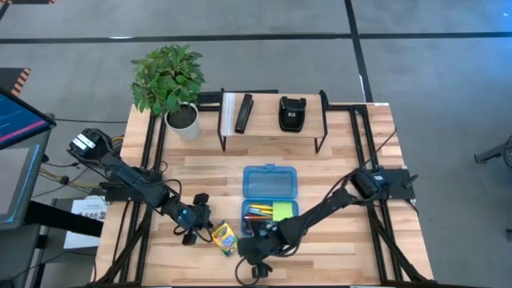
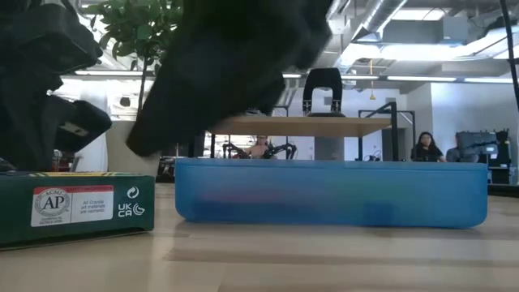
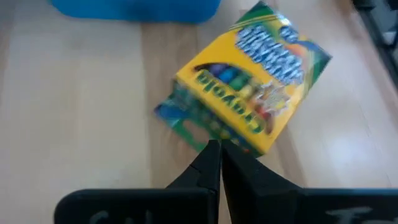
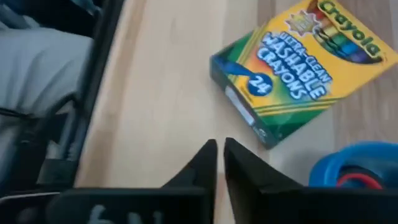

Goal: Pack school essentials
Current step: Put the box of crayons into the supply box

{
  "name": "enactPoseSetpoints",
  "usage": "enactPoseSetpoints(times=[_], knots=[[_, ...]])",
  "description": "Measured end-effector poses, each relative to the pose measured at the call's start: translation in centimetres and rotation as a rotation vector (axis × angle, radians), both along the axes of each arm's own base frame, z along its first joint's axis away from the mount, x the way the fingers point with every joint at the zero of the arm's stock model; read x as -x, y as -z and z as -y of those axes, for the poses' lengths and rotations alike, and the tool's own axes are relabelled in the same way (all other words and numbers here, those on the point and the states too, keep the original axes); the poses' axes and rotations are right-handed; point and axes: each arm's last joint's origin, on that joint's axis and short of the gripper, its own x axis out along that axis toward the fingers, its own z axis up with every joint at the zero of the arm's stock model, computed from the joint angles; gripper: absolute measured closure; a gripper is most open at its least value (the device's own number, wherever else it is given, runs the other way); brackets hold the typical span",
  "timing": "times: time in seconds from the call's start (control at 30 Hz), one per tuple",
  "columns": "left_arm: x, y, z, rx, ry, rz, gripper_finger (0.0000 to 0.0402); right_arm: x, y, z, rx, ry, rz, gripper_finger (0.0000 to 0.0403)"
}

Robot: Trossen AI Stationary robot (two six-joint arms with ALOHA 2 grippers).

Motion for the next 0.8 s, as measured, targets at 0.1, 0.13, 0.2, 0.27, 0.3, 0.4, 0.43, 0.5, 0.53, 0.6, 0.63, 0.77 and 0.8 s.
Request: enactPoseSetpoints(times=[0.1, 0.13, 0.2, 0.27, 0.3, 0.4, 0.43, 0.5, 0.53, 0.6, 0.63, 0.77, 0.8], knots=[[-0.3, 0.6, 0.3, 0.009, 0.02, -0.005, 0.0401, -0.7, 0.4, 0.1, 0.004, 0.011, -0.003, 0.032], [-0.5, 0.9, 0.5, 0.021, 0.03, -0.004, 0.0401, -0.7, 0.4, 0.2, 0.01, 0.013, -0.014, 0.0309], [-0.7, 1.4, 0.6, 0.026, 0.04, -0.017, 0.0401, -0.8, 0.4, 0.3, 0.004, 0.024, -0.014, 0.0288], [-0.9, 2.0, 0.9, 0.041, 0.056, -0.023, 0.0401, -0.9, 0.4, 0.7, 0.003, 0.041, -0.028, 0.027], [-1.0, 2.3, 1.0, 0.051, 0.065, -0.027, 0.0401, -0.9, 0.5, 0.8, 0.002, 0.052, -0.037, 0.0262], [-1.4, 2.8, 1.4, 0.094, 0.097, -0.022, 0.0401, -0.9, 0.6, 1.3, 0.0, 0.074, -0.056, 0.0244], [-1.5, 2.9, 1.5, 0.108, 0.107, -0.018, 0.0401, -0.9, 0.6, 1.4, 0.0, 0.08, -0.063, 0.0241], [-1.7, 3.0, 1.8, 0.132, 0.126, -0.01, 0.0401, -0.9, 0.7, 1.5, -0.005, 0.099, -0.077, 0.0235], [-1.8, 3.0, 1.8, 0.146, 0.135, -0.005, 0.0401, -0.9, 0.7, 1.7, -0.008, 0.109, -0.085, 0.0233], [-1.8, 2.9, 1.9, 0.157, 0.142, 0.004, 0.0401, -0.9, 0.8, 1.9, -0.012, 0.128, -0.099, 0.0231], [-1.8, 2.8, 1.9, 0.159, 0.142, 0.009, 0.0401, -0.8, 0.8, 1.9, -0.012, 0.131, -0.102, 0.023], [-1.9, 2.8, 2.0, 0.165, 0.143, 0.018, 0.0401, -0.8, 0.8, 1.9, -0.017, 0.141, -0.105, 0.0229], [-1.9, 2.7, 2.0, 0.167, 0.143, 0.022, 0.0401, -0.8, 0.8, 1.9, -0.02, 0.147, -0.107, 0.0229]])
